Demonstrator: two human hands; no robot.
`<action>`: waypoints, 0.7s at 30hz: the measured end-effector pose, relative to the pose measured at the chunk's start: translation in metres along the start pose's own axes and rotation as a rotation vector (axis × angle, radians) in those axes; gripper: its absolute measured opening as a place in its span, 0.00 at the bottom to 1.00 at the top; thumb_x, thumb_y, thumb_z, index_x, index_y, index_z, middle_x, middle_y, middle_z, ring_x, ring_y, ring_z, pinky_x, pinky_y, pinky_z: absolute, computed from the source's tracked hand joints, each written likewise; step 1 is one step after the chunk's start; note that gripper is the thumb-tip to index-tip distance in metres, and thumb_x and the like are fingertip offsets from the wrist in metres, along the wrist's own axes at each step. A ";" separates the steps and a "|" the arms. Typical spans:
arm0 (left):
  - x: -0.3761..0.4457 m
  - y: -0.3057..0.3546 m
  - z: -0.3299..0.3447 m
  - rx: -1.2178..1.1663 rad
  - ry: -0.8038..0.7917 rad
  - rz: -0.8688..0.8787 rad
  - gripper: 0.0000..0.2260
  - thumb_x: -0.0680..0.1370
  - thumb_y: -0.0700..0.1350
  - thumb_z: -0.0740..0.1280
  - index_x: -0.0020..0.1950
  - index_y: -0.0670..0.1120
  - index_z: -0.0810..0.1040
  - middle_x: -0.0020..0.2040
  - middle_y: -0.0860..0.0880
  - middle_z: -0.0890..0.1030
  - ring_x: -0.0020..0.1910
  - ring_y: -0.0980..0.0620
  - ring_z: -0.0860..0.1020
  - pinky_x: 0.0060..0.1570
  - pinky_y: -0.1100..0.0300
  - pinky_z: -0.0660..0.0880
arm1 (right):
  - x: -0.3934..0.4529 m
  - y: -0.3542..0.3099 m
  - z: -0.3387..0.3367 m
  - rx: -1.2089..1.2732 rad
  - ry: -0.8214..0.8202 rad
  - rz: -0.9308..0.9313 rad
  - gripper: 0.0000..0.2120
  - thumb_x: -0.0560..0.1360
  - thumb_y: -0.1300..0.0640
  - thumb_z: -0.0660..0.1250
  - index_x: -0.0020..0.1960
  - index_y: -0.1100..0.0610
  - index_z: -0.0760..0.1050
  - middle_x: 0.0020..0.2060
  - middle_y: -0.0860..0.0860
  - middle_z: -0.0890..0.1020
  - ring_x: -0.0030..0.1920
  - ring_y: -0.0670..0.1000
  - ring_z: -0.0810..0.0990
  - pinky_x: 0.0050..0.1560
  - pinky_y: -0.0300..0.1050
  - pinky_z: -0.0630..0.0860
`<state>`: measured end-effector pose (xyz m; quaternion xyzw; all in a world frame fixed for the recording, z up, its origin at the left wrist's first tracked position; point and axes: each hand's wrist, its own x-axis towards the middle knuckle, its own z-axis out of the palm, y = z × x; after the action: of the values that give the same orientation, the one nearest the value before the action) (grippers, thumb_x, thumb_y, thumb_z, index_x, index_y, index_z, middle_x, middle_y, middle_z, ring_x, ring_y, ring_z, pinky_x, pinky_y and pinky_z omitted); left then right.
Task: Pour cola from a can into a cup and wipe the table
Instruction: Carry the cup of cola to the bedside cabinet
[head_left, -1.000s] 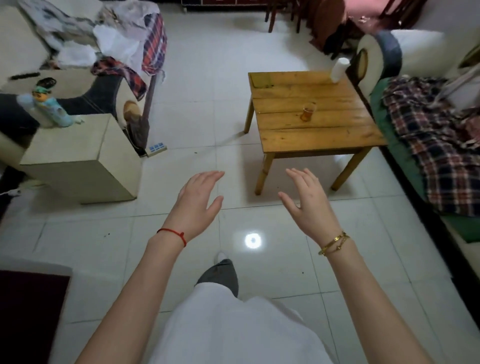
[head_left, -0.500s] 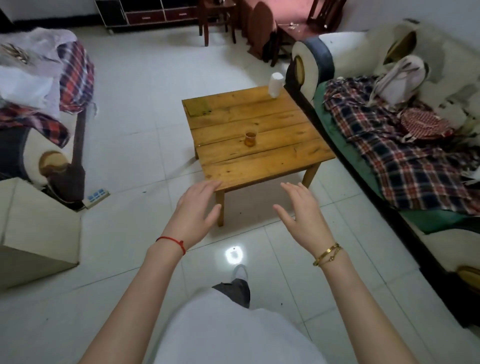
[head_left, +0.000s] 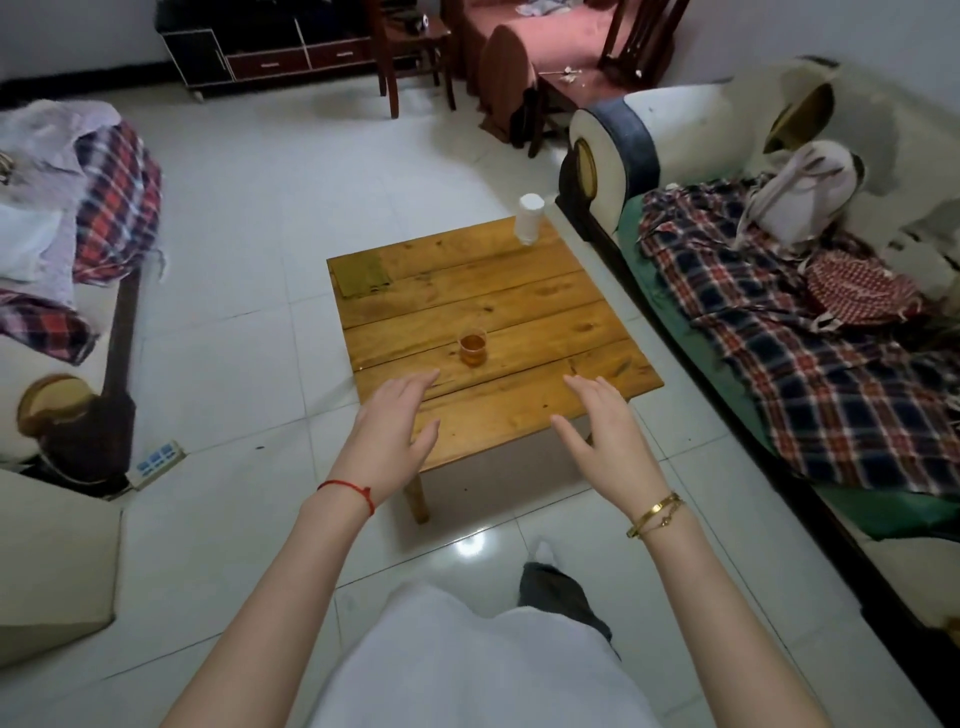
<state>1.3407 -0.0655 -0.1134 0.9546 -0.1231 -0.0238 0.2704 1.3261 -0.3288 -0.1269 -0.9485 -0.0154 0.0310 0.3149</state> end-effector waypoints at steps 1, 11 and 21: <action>0.012 -0.001 0.004 0.003 -0.001 -0.015 0.24 0.80 0.46 0.64 0.76 0.47 0.64 0.72 0.50 0.70 0.72 0.50 0.66 0.72 0.54 0.63 | 0.014 0.006 -0.001 0.000 -0.009 0.000 0.28 0.79 0.44 0.60 0.76 0.53 0.61 0.74 0.49 0.66 0.77 0.50 0.55 0.76 0.53 0.58; 0.135 0.003 0.050 -0.052 0.039 -0.287 0.26 0.80 0.46 0.64 0.78 0.48 0.61 0.74 0.48 0.68 0.73 0.49 0.65 0.73 0.52 0.64 | 0.173 0.067 -0.029 -0.023 -0.179 -0.105 0.26 0.80 0.46 0.59 0.75 0.54 0.62 0.73 0.50 0.67 0.75 0.49 0.61 0.76 0.50 0.60; 0.223 0.001 0.084 -0.206 0.143 -0.601 0.31 0.78 0.43 0.68 0.78 0.46 0.58 0.76 0.45 0.65 0.75 0.47 0.64 0.73 0.50 0.64 | 0.311 0.103 -0.017 -0.042 -0.416 -0.111 0.19 0.82 0.56 0.56 0.72 0.57 0.66 0.68 0.53 0.73 0.70 0.52 0.69 0.70 0.46 0.65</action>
<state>1.5474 -0.1645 -0.1802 0.9150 0.1868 -0.0477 0.3545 1.6384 -0.4061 -0.1905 -0.9257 -0.1328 0.2082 0.2866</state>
